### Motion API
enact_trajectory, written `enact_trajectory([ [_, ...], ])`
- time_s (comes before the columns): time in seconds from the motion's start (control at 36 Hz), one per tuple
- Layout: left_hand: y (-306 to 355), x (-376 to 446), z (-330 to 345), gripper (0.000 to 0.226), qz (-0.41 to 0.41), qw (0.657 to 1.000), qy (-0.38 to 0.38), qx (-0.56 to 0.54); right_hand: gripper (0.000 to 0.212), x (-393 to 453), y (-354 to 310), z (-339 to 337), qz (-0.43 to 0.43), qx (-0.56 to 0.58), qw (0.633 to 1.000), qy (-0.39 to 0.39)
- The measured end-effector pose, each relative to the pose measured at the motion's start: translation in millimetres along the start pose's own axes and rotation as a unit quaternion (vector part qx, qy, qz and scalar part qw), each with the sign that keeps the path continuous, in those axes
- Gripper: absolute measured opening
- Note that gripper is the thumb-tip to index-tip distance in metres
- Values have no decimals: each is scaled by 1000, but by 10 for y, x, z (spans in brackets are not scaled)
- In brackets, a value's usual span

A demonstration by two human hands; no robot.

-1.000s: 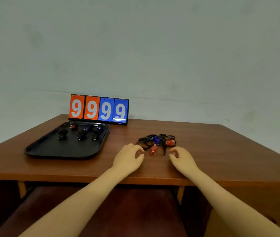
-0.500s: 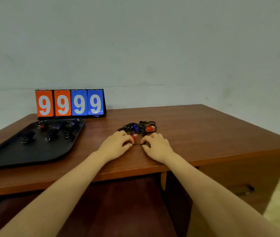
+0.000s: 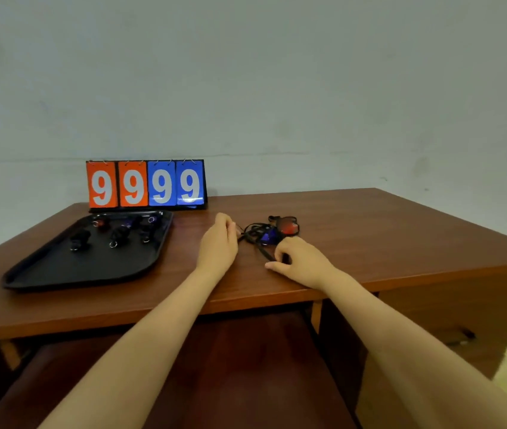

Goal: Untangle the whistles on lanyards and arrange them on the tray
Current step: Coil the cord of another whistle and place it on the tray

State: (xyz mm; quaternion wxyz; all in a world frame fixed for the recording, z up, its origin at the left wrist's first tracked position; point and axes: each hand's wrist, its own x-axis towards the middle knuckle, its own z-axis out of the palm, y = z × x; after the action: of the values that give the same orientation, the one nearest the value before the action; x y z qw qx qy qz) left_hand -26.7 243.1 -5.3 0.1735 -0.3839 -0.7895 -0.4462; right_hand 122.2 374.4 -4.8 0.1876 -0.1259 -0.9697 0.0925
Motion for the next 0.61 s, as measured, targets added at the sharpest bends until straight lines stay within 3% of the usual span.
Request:
enact_trajectory([
  [0.11,-31,25,-87,17,-111,980,76,-146,22,57,53,50,13,-22,1000,-6],
  [0.28,-190,112,-214,21,-294,895,181,-283,32,64,37,32,83,24,994,72],
  [0.33,-245,135,-221,19,-338,864,198,-317,37,46,27,25,98,71,989,82],
  [0.39,-273,153,-225,19,-375,829,205,-360,41,29,23,-25,129,192,967,110],
  [0.44,-334,183,-243,25,-401,786,218,-417,42,29,29,-114,197,367,894,165],
  [0.5,-395,209,-272,31,-420,742,234,-467,38,18,81,-185,280,521,777,216],
  [0.56,-430,222,-310,33,-431,709,240,-504,36,-20,173,-186,279,634,677,252],
  [0.58,-433,222,-326,33,-435,704,234,-509,37,-38,213,-181,262,670,646,255],
  [0.61,-436,215,-336,32,-439,706,223,-508,37,-47,241,-171,252,684,637,249],
])
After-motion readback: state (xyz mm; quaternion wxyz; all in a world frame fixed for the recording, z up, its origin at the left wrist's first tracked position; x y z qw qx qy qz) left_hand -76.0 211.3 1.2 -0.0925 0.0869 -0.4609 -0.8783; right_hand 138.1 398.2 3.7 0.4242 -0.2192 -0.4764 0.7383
